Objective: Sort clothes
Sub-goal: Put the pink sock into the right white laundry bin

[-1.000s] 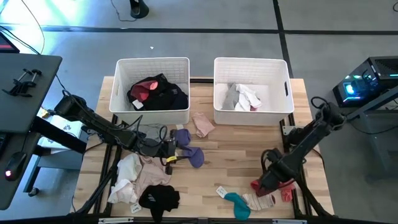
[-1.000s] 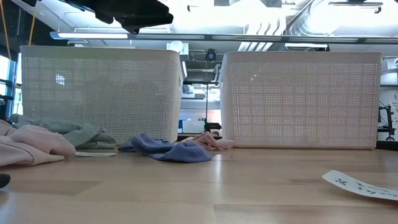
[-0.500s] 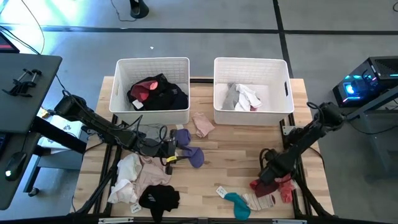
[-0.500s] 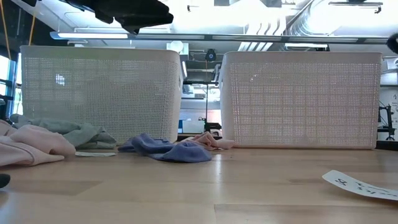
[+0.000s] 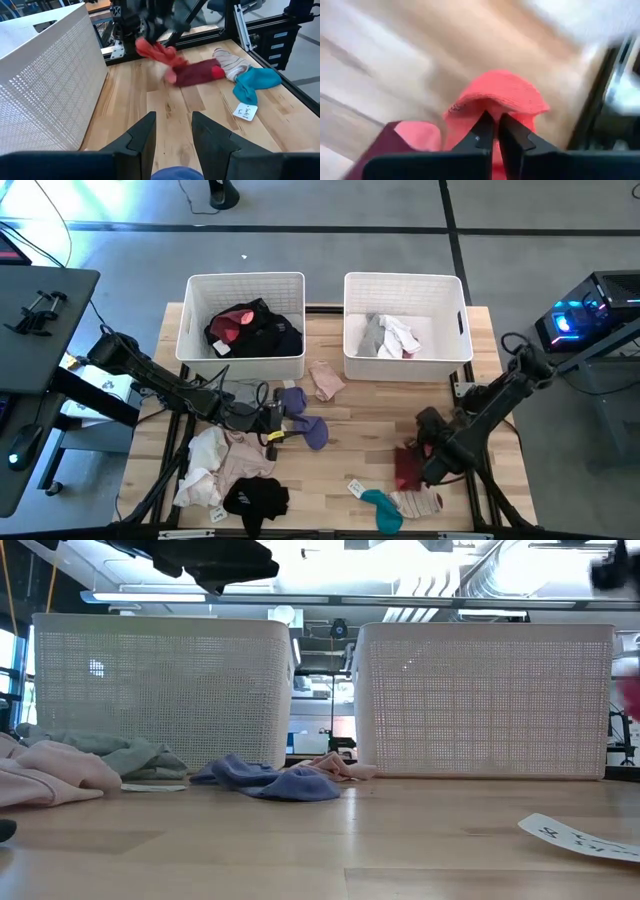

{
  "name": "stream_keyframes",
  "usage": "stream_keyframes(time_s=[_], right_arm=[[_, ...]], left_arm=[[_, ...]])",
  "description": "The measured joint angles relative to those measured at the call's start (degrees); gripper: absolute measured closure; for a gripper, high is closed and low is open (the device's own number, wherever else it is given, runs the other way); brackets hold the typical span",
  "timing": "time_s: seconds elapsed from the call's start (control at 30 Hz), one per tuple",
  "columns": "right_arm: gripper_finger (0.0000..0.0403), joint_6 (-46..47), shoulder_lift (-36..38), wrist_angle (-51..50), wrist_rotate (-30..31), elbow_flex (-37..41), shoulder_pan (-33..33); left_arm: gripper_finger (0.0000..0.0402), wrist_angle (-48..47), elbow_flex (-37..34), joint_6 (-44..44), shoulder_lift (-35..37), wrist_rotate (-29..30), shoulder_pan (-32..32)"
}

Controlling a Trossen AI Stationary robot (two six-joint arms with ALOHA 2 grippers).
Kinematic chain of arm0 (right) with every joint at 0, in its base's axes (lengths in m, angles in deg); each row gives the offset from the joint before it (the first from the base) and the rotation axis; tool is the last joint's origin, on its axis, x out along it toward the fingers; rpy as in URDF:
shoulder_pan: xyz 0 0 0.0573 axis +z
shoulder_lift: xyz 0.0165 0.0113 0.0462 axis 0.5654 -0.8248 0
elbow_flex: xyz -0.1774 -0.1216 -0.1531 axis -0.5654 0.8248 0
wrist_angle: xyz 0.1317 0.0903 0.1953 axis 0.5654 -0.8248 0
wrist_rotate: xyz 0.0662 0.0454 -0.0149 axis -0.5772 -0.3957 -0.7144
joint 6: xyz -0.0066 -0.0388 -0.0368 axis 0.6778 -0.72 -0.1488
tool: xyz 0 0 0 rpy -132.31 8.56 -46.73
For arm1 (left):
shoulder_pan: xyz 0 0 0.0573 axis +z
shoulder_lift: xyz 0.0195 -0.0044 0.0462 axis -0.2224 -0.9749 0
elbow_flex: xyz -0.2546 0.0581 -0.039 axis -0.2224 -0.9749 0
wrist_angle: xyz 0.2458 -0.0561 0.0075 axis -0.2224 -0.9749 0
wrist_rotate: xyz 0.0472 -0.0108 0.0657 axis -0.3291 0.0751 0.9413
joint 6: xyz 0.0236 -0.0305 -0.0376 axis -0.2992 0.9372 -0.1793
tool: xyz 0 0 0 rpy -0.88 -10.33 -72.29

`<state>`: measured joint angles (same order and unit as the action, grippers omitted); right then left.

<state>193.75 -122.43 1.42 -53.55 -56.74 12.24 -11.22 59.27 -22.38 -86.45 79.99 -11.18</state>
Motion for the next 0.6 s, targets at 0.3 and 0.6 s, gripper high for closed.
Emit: stream_keyframes(time_s=[0.3,0.6], right_arm=[[0.0399,-12.1,0.6,-10.0,27.0,-18.0,0.6],[0.0400,-24.8,0.8,-6.4,40.5,-24.5,-0.6]], left_arm=[[0.0289,0.3,0.0,-0.1,0.0,0.0,0.0],[0.0289,0.2,0.0,-0.1,0.0,0.0,0.0]])
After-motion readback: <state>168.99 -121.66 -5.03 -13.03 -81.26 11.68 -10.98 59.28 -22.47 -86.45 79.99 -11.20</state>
